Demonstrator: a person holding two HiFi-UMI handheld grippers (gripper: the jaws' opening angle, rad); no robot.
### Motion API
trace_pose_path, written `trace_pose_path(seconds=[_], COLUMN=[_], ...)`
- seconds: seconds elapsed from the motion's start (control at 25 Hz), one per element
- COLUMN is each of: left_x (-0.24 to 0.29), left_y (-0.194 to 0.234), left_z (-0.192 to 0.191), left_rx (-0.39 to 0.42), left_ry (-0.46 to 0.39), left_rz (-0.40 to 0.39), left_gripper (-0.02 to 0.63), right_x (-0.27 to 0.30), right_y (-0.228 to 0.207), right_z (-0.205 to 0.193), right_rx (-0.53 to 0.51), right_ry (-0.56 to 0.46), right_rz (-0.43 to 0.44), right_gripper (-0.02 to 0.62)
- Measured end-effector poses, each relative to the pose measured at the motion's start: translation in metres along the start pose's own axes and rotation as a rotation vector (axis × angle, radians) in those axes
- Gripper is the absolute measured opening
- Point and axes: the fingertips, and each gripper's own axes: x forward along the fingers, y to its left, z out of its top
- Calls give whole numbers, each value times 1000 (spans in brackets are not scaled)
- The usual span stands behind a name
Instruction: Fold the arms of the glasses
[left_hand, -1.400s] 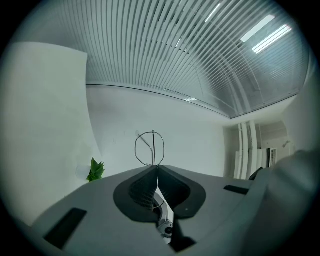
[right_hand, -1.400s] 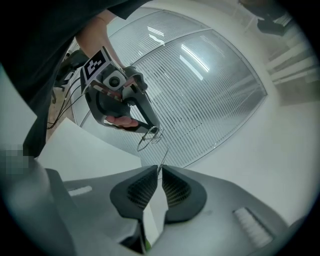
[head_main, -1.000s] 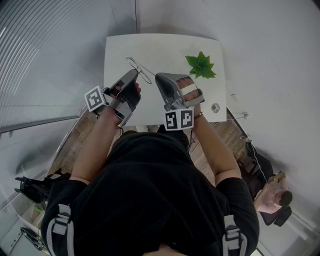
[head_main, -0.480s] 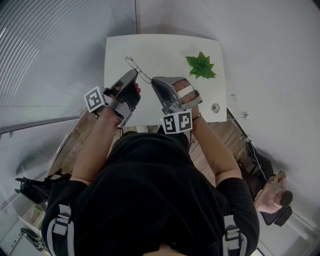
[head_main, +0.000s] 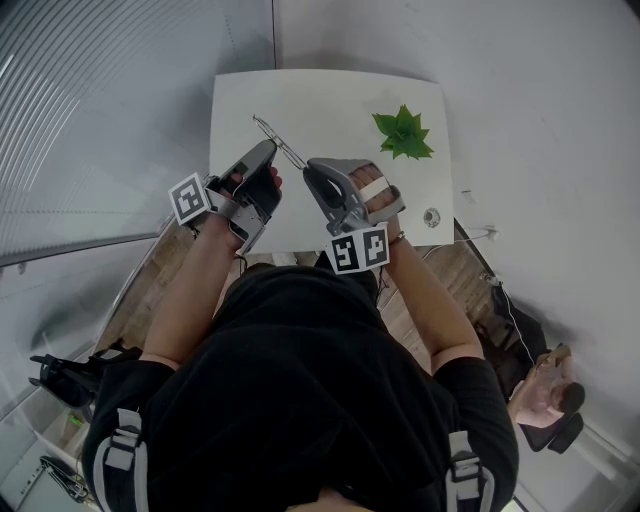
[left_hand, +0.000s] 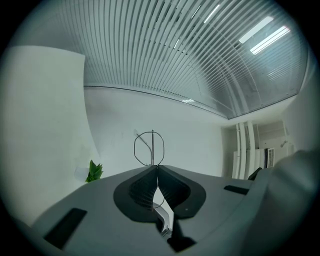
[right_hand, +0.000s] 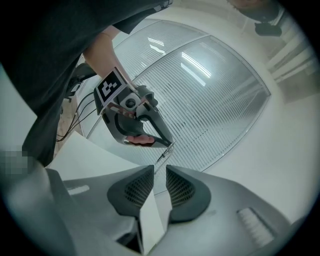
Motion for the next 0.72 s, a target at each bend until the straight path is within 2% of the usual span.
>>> trace_pose_path(seconds=[0.28,0.52,0.72], left_x=[-4,-6,-9], left_y=[0,-2,-2], left_z=[4,0,-8], left_rx=[12,21,22], left_ry=[-1,14,32], left_rz=[7,4,3], left_gripper=[11,12,12], right_x=[-21,-33,-37], right_y=[-11,-39,-51], right_z=[6,11,3], right_rx=[77,290,459], right_ry=[-19,-64,-80], right_rz=[-33,-92,-105], right_gripper=[86,76,34])
